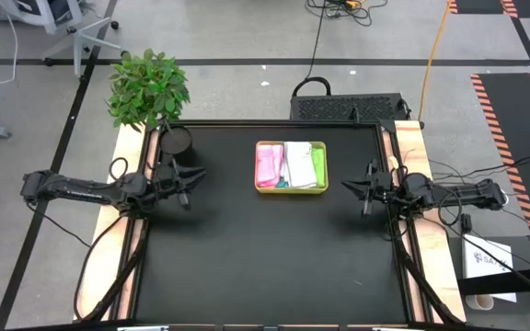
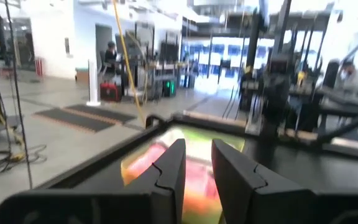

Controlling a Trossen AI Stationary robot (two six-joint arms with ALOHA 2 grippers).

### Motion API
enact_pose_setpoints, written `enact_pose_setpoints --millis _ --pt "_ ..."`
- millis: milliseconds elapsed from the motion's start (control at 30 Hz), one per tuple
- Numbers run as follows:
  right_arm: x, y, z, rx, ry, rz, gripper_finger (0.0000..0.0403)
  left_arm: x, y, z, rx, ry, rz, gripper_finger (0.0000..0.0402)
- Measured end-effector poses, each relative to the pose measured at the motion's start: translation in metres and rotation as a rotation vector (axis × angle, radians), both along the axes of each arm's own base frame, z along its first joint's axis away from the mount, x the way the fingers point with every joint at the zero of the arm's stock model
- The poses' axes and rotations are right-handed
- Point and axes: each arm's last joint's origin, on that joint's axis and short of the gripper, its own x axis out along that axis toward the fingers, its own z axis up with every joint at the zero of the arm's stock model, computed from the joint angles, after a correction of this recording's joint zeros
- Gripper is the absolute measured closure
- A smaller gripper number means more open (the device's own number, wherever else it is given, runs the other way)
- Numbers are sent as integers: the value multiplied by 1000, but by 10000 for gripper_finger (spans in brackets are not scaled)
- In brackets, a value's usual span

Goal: Fold microfiber towels
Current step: Return to Home position

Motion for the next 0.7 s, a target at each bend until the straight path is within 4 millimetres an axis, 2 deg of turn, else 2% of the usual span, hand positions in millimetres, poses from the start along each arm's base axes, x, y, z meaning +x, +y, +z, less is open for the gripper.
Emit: enact_pose_setpoints --millis 200,700 --pt "-4 0 5 5 -59 -1 403 -11 0 13 -3 -130 1 321" --pt "-4 0 4 5 -54 -1 403 -30 1 29 -8 -327 1 321"
